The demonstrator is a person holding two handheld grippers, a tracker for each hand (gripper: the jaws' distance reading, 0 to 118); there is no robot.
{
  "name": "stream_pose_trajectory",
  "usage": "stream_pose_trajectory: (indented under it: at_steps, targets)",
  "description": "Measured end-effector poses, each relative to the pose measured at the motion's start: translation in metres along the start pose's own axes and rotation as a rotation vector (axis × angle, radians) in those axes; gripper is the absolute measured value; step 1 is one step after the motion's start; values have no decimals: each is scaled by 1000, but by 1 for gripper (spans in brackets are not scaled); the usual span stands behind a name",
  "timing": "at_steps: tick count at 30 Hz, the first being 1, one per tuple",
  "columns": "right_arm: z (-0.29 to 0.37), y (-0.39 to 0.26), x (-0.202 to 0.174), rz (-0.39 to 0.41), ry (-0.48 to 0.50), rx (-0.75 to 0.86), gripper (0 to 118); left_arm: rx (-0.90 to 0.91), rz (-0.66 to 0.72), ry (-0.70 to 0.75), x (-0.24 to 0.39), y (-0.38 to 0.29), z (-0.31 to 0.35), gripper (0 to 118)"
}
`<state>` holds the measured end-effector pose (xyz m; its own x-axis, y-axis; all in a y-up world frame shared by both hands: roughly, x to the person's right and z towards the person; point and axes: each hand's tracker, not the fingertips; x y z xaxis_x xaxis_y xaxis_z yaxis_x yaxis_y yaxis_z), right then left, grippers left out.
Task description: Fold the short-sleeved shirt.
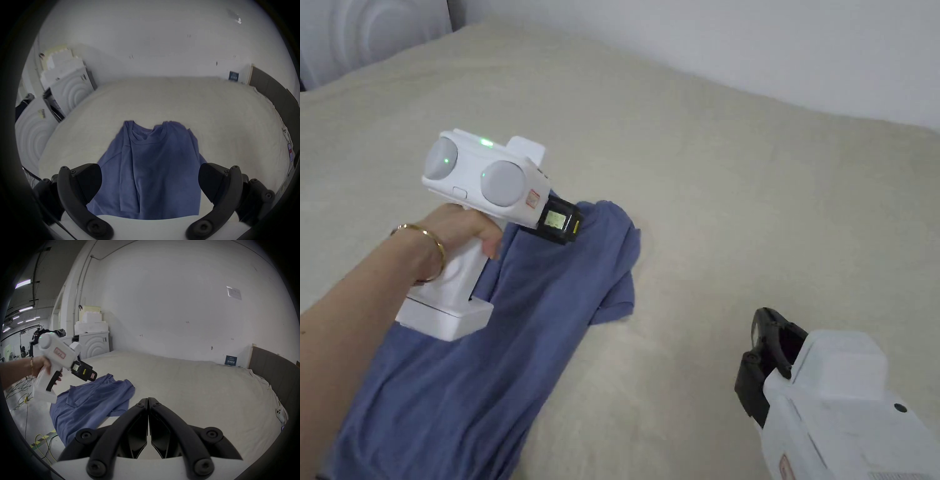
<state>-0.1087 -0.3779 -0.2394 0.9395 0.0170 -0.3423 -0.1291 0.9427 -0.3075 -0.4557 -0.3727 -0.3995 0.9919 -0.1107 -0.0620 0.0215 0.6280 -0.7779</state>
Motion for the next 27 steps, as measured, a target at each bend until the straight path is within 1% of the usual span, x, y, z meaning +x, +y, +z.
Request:
stream_pose_trajectory:
  at_steps: [3,6,10,13,15,16,17,18,19,20,21,22,23,24,27]
  targets:
    - [-14,-4,7,-15,-15,-28,0,-103,-4,44,-6,19,-43,118]
    - [-25,-6,10,-3,-35,-42,0,-161,-40,77,-6,26,-72,118]
    - [-38,-11,14,-12,-48,-58,0,-240,-10,75,-11,25,-110,117]
    - [-45,-15,18,-2,-52,-71,0,-245,0,63,-13,20,-130,102]
    - [-49,-18,20,3,-54,-81,0,-230,17,57,-12,13,-136,82]
    - [-51,-20,22,4,-55,-86,0,-227,30,52,-12,10,-139,77]
    - [-53,-21,24,3,-54,-92,0,-231,62,41,-14,9,-143,77]
    - [-55,-22,25,4,-57,-101,0,-224,121,-47,-13,7,-140,63]
    - [-56,-23,25,5,-62,-112,0,-218,143,-60,-11,6,-137,48]
    - [-56,-26,26,0,-62,-118,0,-227,134,-39,-10,8,-139,36]
    - [-56,-27,27,-12,-60,-121,0,-225,129,-43,-11,10,-141,28]
    - [-55,-28,27,-21,-57,-125,0,-227,130,-58,-9,11,-140,15]
    - [-54,-29,27,-25,-55,-128,0,-234,127,-3,-5,13,-141,0]
    - [-51,-30,26,-25,-56,-128,0,-231,137,-12,-3,13,-140,0]
    - [-40,-30,27,-15,-56,-130,0,-198,159,45,3,14,-128,0]
